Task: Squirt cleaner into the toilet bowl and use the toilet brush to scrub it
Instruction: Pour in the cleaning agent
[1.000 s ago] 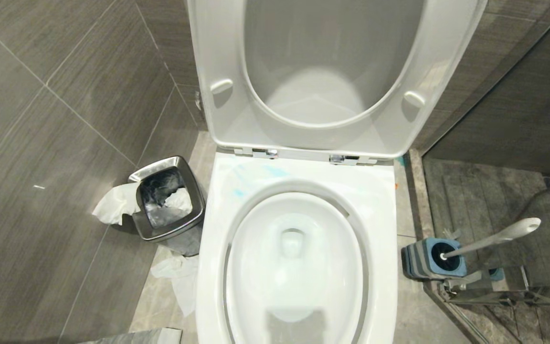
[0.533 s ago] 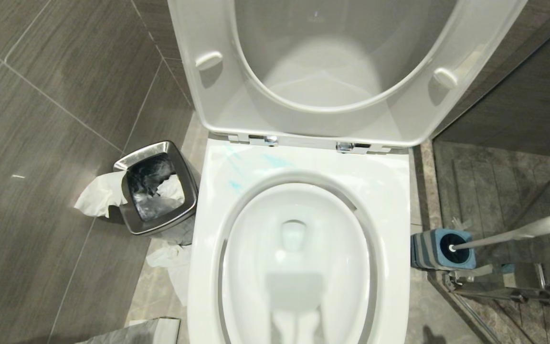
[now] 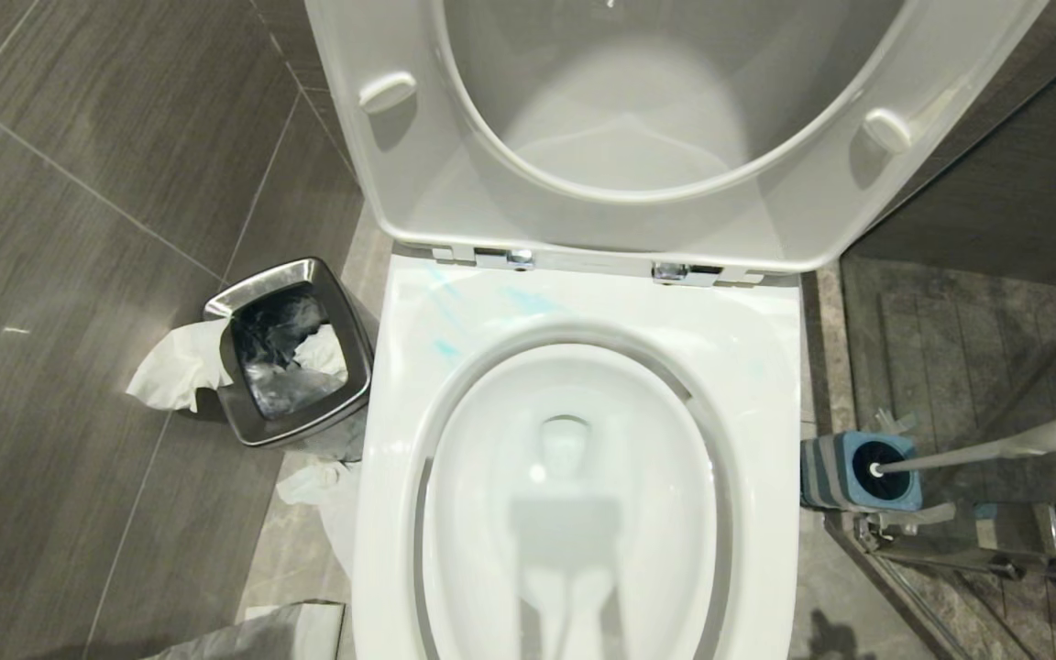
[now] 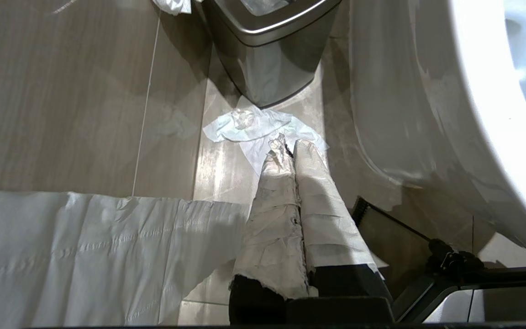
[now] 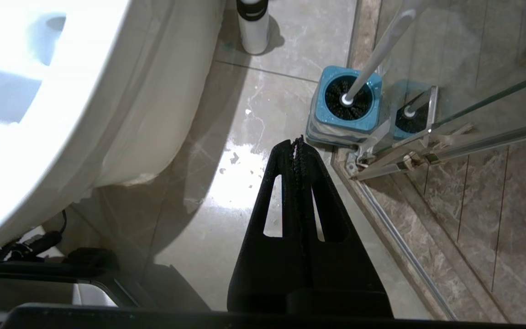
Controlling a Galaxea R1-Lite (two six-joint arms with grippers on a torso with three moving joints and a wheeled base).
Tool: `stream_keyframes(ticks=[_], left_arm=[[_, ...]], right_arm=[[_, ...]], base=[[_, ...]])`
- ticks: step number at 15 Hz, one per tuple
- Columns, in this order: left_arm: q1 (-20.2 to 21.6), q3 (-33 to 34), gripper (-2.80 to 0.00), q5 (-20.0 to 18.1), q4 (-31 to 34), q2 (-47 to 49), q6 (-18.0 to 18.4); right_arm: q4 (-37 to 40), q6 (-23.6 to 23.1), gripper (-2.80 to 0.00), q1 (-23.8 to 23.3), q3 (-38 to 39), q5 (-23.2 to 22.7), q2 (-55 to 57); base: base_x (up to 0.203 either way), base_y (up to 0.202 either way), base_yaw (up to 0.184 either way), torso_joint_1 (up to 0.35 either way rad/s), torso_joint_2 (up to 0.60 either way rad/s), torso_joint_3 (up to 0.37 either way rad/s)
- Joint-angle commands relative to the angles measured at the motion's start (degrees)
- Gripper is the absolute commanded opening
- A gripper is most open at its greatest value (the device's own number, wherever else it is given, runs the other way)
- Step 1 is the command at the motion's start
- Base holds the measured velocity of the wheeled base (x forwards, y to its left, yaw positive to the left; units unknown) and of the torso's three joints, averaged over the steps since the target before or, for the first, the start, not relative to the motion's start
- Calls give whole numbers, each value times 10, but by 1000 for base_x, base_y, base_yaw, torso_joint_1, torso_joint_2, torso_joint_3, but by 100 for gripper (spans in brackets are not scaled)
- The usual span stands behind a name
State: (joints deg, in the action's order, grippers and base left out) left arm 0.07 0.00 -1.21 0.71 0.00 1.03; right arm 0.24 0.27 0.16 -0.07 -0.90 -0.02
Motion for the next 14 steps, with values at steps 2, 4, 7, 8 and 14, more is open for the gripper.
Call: stream_keyframes(ticks=[2, 4, 7, 8, 14], left_arm=[[0, 1, -280, 0, 0, 1, 0], [0, 1, -280, 0, 0, 0, 1], [0, 1, -280, 0, 1, 1, 1], [0, 1, -280, 0, 1, 1, 2], [0, 1, -280, 2, 0, 1, -1]], right_arm=[[0, 0, -280, 0, 0, 0, 0], [0, 0, -280, 0, 0, 0, 0], [0, 0, -280, 0, 0, 0, 0], [0, 0, -280, 0, 0, 0, 0], [0, 0, -280, 0, 0, 0, 0]], base=[[0, 0, 0, 2, 2, -142], [0, 0, 0, 3, 3, -170], [0, 0, 0, 2, 4, -132], [0, 0, 0, -2, 0, -50], [0, 0, 0, 0, 0, 0]])
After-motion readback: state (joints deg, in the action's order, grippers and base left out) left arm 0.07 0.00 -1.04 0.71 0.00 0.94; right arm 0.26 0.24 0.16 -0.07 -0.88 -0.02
